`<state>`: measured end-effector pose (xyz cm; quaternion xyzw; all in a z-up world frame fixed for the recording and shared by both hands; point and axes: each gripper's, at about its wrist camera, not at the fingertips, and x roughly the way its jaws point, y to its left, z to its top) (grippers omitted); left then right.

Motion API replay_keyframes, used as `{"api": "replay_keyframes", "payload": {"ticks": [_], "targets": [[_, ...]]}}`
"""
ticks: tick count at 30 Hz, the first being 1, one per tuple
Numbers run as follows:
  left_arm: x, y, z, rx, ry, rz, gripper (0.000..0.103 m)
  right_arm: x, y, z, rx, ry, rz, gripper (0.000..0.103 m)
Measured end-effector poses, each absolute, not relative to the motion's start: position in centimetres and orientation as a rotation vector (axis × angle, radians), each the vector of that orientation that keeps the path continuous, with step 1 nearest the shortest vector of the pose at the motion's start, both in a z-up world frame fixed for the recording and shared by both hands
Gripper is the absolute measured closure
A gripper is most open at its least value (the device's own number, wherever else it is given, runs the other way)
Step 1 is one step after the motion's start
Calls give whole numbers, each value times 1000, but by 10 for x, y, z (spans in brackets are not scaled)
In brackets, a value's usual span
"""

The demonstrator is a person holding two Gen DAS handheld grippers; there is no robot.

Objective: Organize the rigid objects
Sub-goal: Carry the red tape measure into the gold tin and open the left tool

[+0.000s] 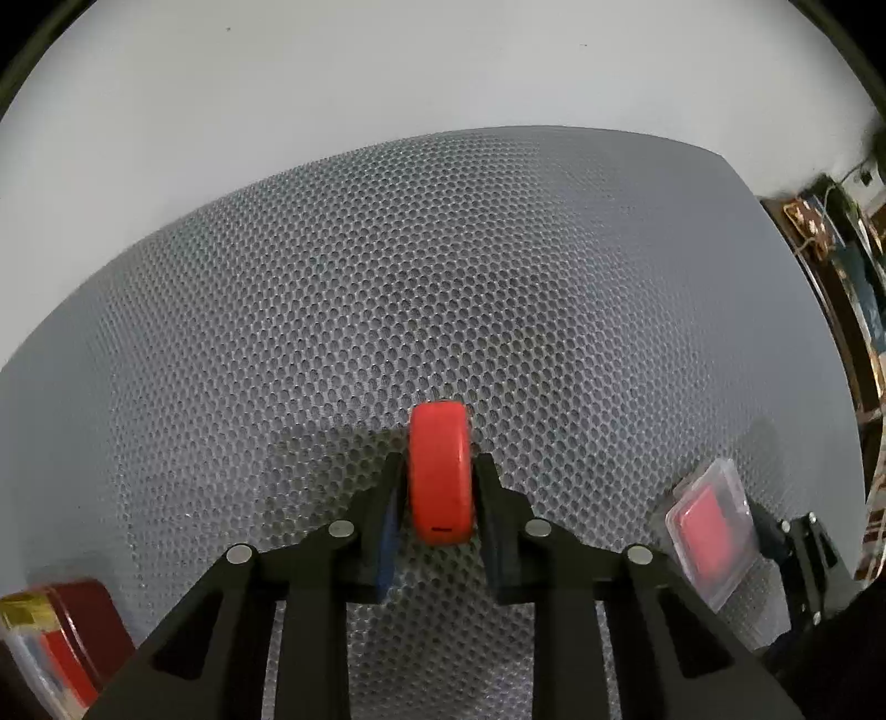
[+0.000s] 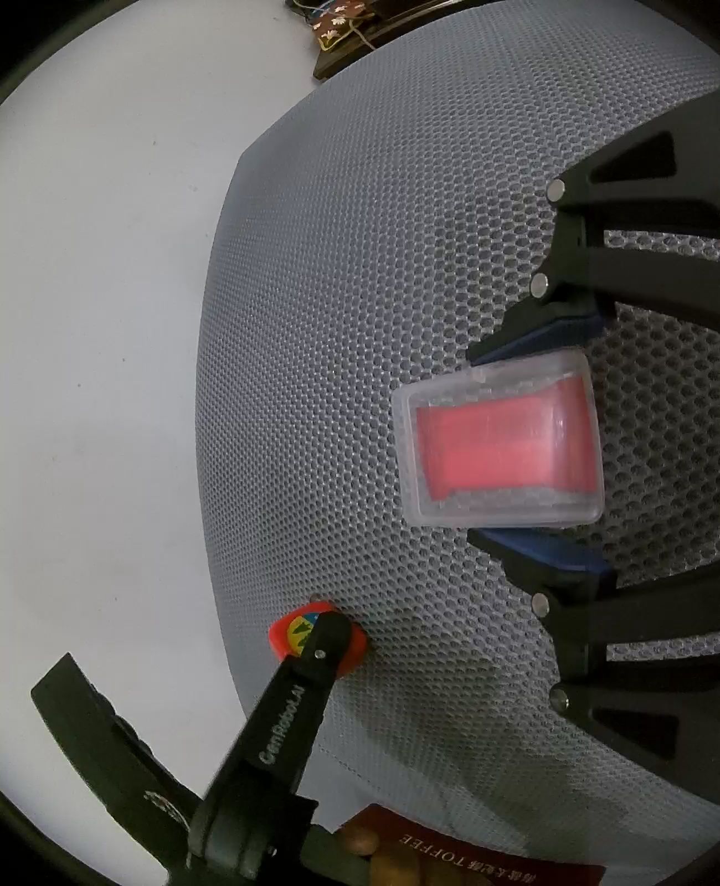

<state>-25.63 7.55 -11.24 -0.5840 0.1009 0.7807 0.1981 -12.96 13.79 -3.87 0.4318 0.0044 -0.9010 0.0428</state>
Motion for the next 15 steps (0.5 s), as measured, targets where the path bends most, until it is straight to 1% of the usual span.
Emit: {"api": "replay_keyframes", "payload": {"ticks": [8,11,15], "targets": [[-246,75,-111,-1615,318,2247,88,-123,130,-35,1322,18,-2757,44],[-234,84,-110,-1622,331,2280,88,-137,124,-47,1325,27,-2758,44],[-224,79,-103,-1635,310,2314,88,-134,113,-46,1329,46,-2762,44]]}}
